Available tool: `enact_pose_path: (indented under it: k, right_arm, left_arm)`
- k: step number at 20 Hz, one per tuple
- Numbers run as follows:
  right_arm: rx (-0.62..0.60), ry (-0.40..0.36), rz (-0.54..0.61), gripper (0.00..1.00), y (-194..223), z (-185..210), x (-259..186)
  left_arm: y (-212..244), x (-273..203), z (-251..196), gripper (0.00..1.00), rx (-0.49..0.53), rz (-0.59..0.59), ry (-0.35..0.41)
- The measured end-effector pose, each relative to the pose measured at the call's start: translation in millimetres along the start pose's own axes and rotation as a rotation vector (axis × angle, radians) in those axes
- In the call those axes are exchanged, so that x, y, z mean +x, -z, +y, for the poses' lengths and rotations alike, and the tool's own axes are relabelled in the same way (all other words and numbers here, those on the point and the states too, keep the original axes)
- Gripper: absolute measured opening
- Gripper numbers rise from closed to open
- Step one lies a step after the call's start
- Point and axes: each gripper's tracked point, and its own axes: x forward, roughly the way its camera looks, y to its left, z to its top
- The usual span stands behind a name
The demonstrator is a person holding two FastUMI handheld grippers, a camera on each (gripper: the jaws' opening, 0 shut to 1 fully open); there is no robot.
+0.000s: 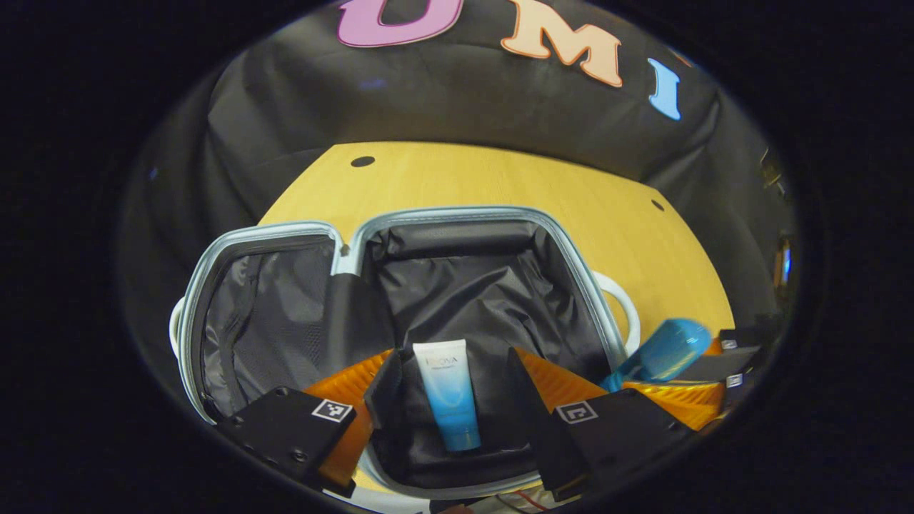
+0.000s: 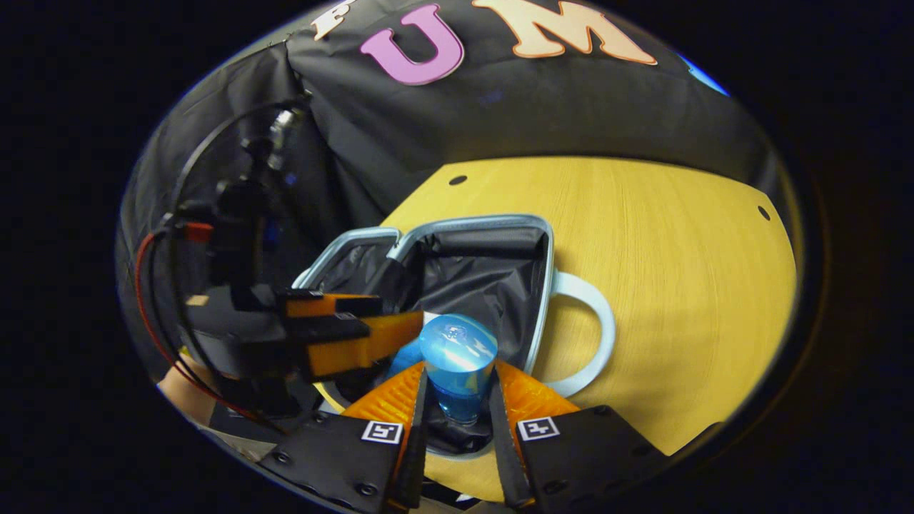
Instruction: First open the suitcase, pack the skin care products into it, and then close the suitcase.
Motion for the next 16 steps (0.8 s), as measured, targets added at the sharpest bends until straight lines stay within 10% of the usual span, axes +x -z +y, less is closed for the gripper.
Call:
enact_pose_path:
  k: [6, 12, 16]
  right_arm:
    - [0.055, 0.057, 0.021, 0.41, -4.5, -3.3, 6.5]
    - [0.085, 0.057, -0.090, 0.90, -53.3, -6.9, -7.4]
    - [0.094, 0.075, -0.128, 0.91, -71.0, -6.6, -8.8]
  left_arm:
    - [-7.7, -26.0, 66.1, 0.88, -0.117, -0.037, -0.058]
    - [-17.9, -66.6, 189.7, 0.88, -0.244, -0.114, -0.213]
    - [-20.7, -84.7, 264.4, 0.88, -0.308, -0.143, -0.332]
